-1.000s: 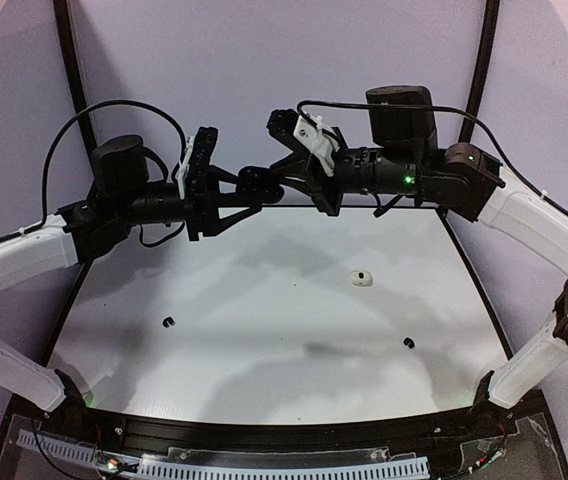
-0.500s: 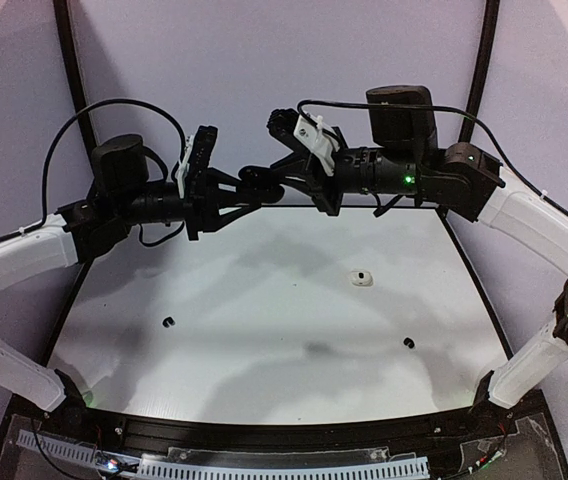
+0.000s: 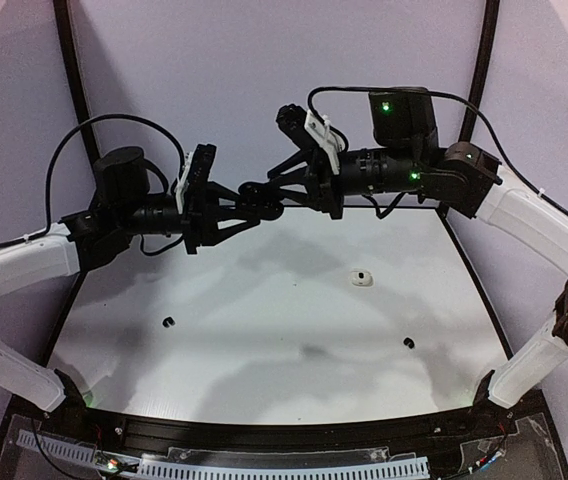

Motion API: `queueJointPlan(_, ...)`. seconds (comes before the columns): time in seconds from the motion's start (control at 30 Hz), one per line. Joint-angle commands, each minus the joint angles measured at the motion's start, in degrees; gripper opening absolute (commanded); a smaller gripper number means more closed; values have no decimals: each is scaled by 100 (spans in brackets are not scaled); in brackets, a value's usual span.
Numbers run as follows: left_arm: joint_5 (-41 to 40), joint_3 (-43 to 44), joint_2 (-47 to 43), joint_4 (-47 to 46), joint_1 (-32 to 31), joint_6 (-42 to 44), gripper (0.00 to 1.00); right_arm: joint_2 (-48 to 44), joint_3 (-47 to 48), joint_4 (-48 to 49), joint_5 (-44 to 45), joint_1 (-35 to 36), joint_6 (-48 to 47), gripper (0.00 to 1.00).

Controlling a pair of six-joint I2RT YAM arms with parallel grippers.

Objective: Insert the wireless bluetooth earbuds into the charging case
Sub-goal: Pass from the right arm to the left

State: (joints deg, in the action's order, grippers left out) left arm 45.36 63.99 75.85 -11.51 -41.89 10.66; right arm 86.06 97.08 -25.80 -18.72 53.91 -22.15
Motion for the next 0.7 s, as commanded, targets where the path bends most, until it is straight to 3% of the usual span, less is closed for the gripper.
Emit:
queueJointPlan(0.0,529,-275,-272,-536,14,74,1,85,-180,112,-747,-138,494,22)
queueJointPlan(0.3,683,-382,-282,-874,14,-142,1,132,-238,29,-814,-242,670,23)
queueJointPlan(0.5,875,-504,-317,-851,14,262,1,336,-200,-97,-989,-433,1000,23)
queueJointPlan(0.67,538,-553,-277,-921,19,76,1,408,-149,-83,-1207,-443,992,26)
